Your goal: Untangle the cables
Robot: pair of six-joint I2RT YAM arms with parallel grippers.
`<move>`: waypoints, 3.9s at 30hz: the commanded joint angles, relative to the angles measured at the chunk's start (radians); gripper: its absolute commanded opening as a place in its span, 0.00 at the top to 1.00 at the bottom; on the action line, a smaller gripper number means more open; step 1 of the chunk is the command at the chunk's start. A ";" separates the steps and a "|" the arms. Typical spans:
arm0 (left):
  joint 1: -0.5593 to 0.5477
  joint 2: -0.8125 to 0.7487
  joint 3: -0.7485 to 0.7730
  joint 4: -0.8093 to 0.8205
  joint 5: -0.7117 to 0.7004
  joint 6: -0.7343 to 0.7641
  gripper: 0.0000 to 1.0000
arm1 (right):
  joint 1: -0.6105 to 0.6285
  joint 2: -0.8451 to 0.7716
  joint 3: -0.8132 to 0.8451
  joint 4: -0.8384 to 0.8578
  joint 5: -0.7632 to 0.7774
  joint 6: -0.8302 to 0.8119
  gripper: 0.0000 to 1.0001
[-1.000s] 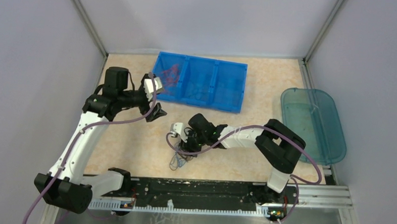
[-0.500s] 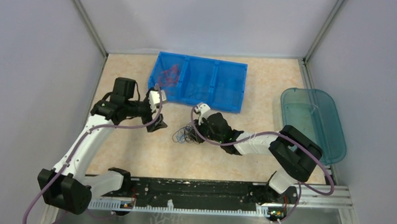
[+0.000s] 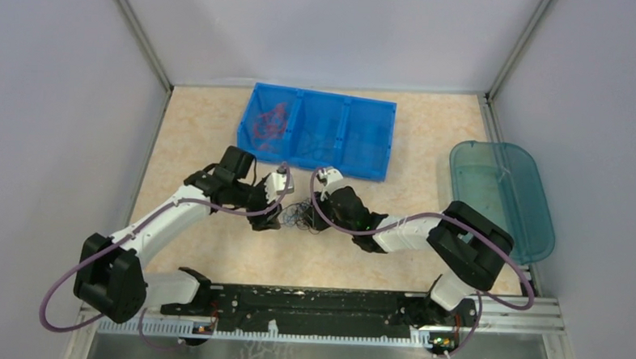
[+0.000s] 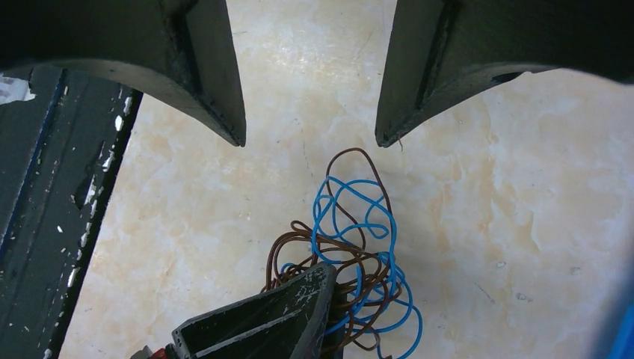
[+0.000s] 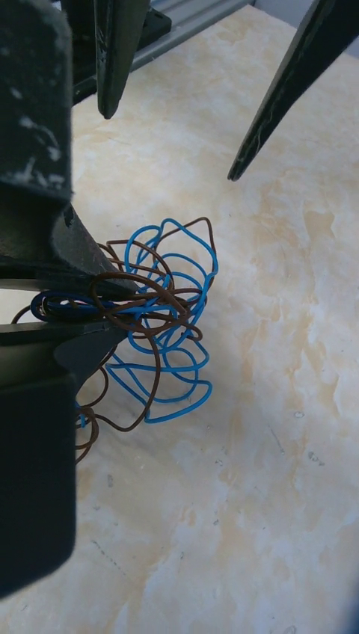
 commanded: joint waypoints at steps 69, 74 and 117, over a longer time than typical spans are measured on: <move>0.404 -0.081 -0.032 -0.104 0.308 0.095 0.36 | 0.115 0.085 0.286 -0.284 -0.212 -1.067 1.00; 0.366 -0.027 -0.018 -0.082 0.313 0.107 0.37 | 0.114 0.017 0.204 -0.192 -0.204 -0.984 1.00; 0.148 0.212 0.212 0.006 0.174 0.005 1.00 | 0.114 -0.051 0.021 0.098 -0.166 -0.799 1.00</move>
